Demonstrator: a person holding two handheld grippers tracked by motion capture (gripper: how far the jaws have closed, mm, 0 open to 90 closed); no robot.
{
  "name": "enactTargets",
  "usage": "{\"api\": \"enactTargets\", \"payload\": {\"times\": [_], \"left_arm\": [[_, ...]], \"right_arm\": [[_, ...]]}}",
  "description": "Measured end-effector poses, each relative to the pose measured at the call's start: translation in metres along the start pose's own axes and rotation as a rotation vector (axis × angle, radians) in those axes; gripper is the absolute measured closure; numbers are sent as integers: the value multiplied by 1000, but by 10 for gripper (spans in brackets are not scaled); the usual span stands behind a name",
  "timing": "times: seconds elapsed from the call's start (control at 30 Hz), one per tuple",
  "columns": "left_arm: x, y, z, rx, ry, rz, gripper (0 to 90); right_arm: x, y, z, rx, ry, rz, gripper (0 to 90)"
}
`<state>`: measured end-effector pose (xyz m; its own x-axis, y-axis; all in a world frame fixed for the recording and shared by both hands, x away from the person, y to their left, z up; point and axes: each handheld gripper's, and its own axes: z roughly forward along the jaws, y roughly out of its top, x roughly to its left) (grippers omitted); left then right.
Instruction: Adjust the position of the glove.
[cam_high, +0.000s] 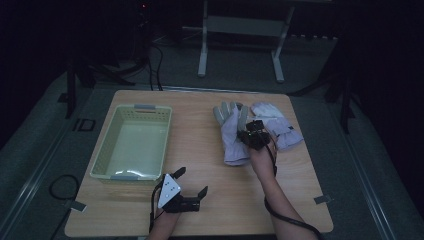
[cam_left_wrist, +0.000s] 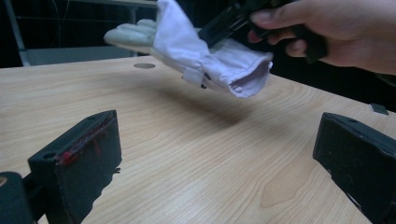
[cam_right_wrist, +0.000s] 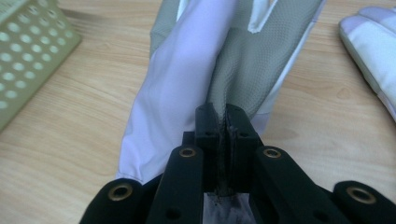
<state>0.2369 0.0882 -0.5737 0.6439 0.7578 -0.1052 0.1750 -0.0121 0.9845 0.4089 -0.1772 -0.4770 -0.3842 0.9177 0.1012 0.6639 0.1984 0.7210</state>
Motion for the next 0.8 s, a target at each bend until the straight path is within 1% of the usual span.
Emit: {"api": "enactTargets", "payload": {"times": [0.03,0.07,0.13,0.17,0.27,0.3,0.33,0.4,0.5,0.53,0.6,0.63,0.7,0.8], "left_arm": [[0,0,0,-2,1,-1,11],[0,0,0,-1,0,-2,11],[0,0,0,0,2,-2,11],[0,0,0,0,2,-1,11],[0,0,0,1,3,1,11],[0,0,0,4,3,4,11],[0,0,0,5,2,4,11],[0,0,1,8,1,2,11],[-1,0,1,8,-5,5,11],[-1,0,1,8,-7,6,11],[-1,0,1,6,-7,11,11],[-1,0,1,5,-6,11,11],[-1,0,1,6,-6,8,11],[-1,0,1,8,-4,8,11]], "right_arm": [[2,-2,-4,-8,-6,7,855],[3,-5,-7,-15,-10,27,856],[7,-11,-11,-24,-9,51,855],[9,-15,-14,-31,-1,72,855],[14,-22,-16,-46,-3,92,855],[18,-28,-17,-50,1,124,855],[22,-31,-16,-47,-7,118,855],[27,-36,-14,-47,4,139,855],[33,-40,-10,-47,2,154,855],[35,-41,-8,-46,-2,152,854],[37,-43,-4,-45,-7,152,854],[37,-44,-1,-37,-9,155,854],[36,-46,5,-22,-17,148,852],[34,-49,14,5,-55,133,846]]}}
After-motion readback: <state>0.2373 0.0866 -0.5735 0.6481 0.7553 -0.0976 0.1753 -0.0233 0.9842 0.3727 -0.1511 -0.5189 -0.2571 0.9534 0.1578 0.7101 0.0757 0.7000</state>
